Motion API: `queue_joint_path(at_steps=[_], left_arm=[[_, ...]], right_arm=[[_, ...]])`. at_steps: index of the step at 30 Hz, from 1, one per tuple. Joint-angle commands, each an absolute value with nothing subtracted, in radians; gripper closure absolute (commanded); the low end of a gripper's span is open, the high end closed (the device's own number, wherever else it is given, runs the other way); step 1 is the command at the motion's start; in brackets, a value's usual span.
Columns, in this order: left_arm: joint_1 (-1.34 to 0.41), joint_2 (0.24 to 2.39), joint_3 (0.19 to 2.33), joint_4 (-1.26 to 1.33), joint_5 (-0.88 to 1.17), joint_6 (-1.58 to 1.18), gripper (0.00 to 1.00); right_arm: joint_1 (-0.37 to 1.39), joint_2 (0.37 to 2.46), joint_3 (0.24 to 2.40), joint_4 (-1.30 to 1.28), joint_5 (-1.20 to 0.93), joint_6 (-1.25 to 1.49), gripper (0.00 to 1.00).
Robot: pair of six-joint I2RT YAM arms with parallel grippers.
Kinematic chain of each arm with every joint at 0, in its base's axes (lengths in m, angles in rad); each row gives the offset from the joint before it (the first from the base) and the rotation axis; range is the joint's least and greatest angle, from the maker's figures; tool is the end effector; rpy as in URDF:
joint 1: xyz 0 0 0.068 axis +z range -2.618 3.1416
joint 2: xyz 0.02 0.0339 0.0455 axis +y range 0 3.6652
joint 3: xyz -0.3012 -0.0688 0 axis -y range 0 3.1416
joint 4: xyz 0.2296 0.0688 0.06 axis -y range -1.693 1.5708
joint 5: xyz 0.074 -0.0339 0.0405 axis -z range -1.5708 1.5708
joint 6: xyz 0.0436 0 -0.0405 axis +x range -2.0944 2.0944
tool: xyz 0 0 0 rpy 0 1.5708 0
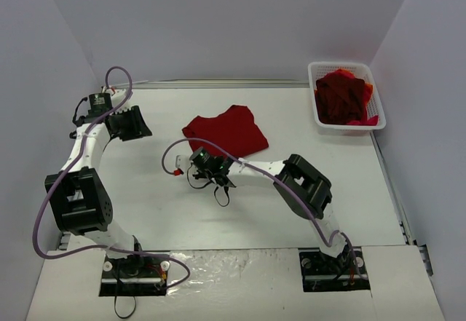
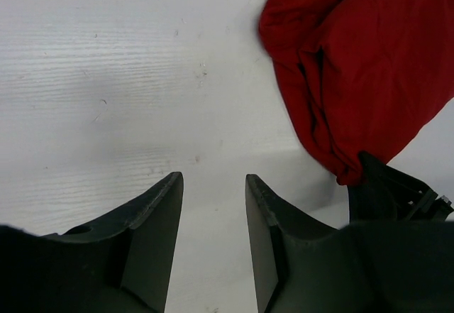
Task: Fold and stack the t-shirts
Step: Put the neatly folded tshirt into the corner of the board with the left arm
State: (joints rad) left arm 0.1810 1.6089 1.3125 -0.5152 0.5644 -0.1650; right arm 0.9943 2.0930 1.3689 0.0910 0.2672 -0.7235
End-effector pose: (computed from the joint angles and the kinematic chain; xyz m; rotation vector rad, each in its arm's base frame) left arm 0.3434 0.0391 0.3244 -0.1340 2.3134 -0.6601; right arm 0.2689 0.3924 0.1987 -1.5511 1.5340 -0.1410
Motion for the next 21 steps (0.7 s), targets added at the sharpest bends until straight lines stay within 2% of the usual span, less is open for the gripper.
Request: queue_joint_path(at_steps=[1,3,4,13,16,17,21], left_arm=[[0.189,1.575,1.319,-0.489,0.592,-0.155,0.61],[0.187,1.575,1.319,-0.488,0.594,-0.161,0.60],[0.187,1.577,1.321,-0.489,0.594,-0.166,0.60],[0.187,1.575,1.292,-0.459,0.660,-0.274,0.55],[0.189,1.571,1.261,-0.402,0.713,-0.355,0.47],[0.189,1.577,1.238,-0.384,0.751,-0.382,0.40],[0.181,1.640,1.223,-0.324,0.827,-0.474,0.39]], right_arm=[[0.985,2.089,1.382,0.077,0.304,-0.701,0.77],[0.980,2.080,1.378,0.075,0.304,-0.698,0.89],[0.979,2.079,1.378,0.077,0.305,-0.693,1.00],[0.911,2.091,1.503,0.005,0.209,-0.594,1.00],[0.893,2.098,1.558,-0.037,0.173,-0.555,1.00],[0.891,2.100,1.580,-0.043,0.167,-0.546,1.00],[0.891,2.117,1.618,-0.054,0.149,-0.538,1.00]])
